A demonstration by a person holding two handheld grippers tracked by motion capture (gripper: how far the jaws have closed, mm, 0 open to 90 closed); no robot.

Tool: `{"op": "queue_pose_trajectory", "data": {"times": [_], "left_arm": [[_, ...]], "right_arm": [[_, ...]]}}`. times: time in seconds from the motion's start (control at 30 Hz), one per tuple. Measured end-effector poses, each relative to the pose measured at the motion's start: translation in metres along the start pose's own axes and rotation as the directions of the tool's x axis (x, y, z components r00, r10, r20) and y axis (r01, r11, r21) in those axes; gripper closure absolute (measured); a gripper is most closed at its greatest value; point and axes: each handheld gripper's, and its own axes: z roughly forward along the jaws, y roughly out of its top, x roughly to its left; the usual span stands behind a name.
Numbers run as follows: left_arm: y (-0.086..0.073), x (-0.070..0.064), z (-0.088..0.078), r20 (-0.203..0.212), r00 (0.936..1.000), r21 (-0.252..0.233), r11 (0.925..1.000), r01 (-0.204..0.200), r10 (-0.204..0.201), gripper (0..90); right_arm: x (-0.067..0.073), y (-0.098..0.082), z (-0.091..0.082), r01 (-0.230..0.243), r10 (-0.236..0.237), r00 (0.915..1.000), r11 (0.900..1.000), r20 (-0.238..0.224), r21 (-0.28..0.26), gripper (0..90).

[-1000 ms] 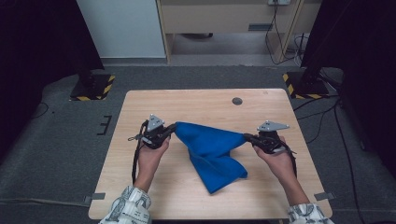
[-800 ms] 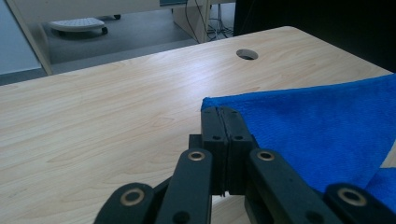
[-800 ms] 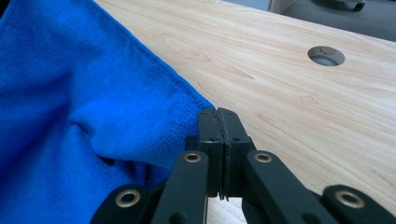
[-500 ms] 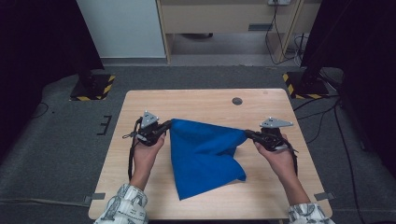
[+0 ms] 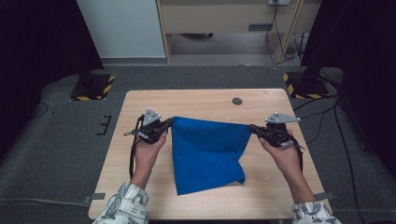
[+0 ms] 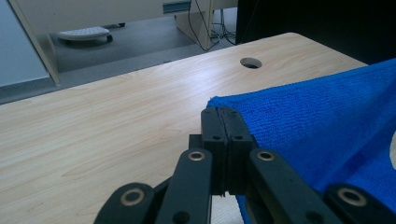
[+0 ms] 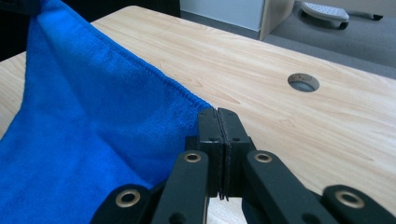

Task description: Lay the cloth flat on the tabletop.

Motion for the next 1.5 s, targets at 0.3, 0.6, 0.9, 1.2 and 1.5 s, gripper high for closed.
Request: {"op": "queue_pose_trajectory", "data": {"times": [0.3,0.6,0.9,1.2,1.5], "left_arm": [[0.005,0.001,-0.004,-0.004,1.0,-0.008,1.0,-0.005,0.005,89.2],[0.013,-0.003,-0.009,0.004,0.9999,-0.022,0.9997,-0.012,0.012,89.2],[0.018,-0.007,-0.011,0.01,0.9997,-0.035,0.9991,-0.023,0.023,89.3],[0.02,-0.009,-0.013,0.018,0.9993,-0.04,0.9987,-0.031,0.032,89.3],[0.022,-0.011,-0.022,0.027,0.9987,-0.052,0.9977,-0.042,0.044,89.3]], "right_arm": [[0.001,0.008,-0.005,0.01,-0.01,0.9999,1.0,-0.005,-0.017,89.3],[-0.001,0.013,-0.01,0.006,-0.006,1.0,0.999,-0.002,-0.033,89.3],[-0.002,0.02,-0.019,0.012,-0.011,0.9999,0.999,0.002,-0.043,89.3],[-0.005,0.021,-0.023,0.01,-0.01,0.9999,0.999,0.002,-0.053,89.3],[-0.003,0.021,-0.031,0.018,-0.019,0.9998,0.997,-0.004,-0.08,89.2]]}}
